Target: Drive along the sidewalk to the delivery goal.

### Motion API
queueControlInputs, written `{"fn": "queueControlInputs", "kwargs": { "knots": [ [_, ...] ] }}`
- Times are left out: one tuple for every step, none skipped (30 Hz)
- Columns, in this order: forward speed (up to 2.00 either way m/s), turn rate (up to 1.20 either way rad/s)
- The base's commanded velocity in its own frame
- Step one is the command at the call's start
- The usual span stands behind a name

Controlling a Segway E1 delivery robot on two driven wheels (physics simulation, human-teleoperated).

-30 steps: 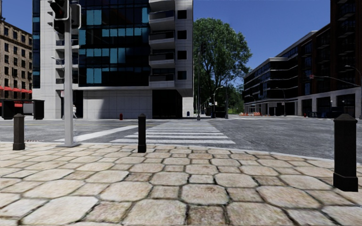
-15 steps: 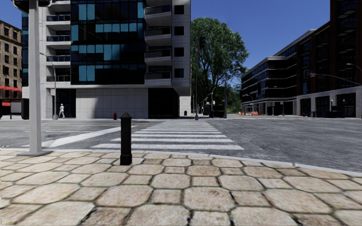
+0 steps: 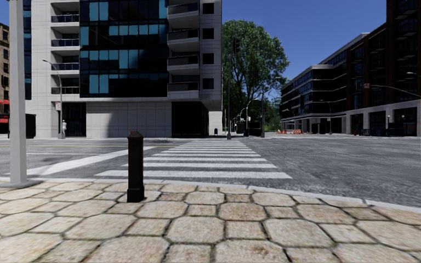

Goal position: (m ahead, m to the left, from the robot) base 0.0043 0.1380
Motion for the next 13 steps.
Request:
{"fn": "queueControlInputs", "kwargs": {
  "knots": [
    [0.00,0.00],
    [0.00,0.00],
    [0.00,0.00],
    [0.00,0.00],
    [0.00,0.00],
    [0.00,0.00],
    [0.00,0.00],
    [0.00,0.00],
    [0.00,0.00],
    [0.00,0.00],
    [0.00,0.00],
    [0.00,0.00],
    [0.00,0.00]
  ]
}}
